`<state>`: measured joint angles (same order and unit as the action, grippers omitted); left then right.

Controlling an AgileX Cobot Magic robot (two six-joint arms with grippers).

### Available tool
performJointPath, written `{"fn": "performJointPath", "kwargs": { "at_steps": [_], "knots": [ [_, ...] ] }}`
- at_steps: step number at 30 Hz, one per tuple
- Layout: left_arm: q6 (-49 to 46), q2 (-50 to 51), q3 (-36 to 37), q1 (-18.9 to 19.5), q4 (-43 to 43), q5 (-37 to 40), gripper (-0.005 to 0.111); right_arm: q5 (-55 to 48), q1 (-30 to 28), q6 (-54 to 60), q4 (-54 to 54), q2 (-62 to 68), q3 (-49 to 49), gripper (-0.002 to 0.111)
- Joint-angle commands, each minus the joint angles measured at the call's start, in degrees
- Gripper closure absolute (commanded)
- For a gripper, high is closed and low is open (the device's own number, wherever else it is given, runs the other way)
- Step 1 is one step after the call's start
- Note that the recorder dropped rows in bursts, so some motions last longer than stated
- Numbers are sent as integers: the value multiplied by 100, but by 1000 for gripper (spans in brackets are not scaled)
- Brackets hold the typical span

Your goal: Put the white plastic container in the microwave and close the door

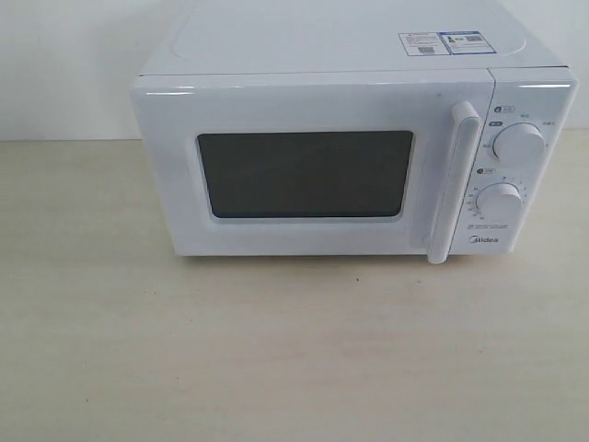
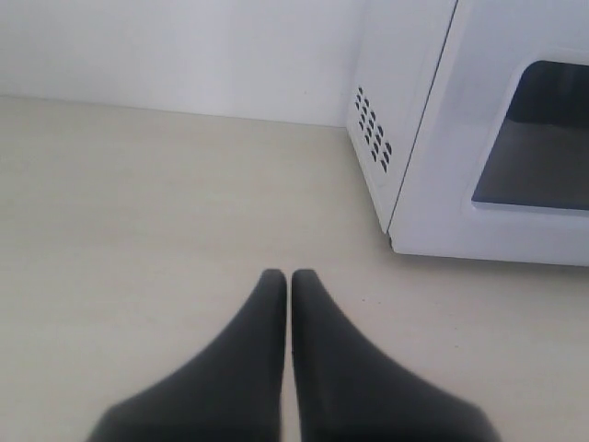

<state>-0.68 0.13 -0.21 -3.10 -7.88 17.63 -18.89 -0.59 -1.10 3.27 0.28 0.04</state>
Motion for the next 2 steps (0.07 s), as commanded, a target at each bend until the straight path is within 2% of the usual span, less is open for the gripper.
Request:
{"fn": "performJointPath", "kwargs": {
  "at_steps": [1, 2],
  "knots": [
    [-38, -13, 21, 20, 23, -92, 102, 27, -27, -10, -48, -28, -4, 109],
    [-38, -13, 21, 20, 23, -92, 102, 27, -27, -10, -48, -28, -4, 109]
  ]
}}
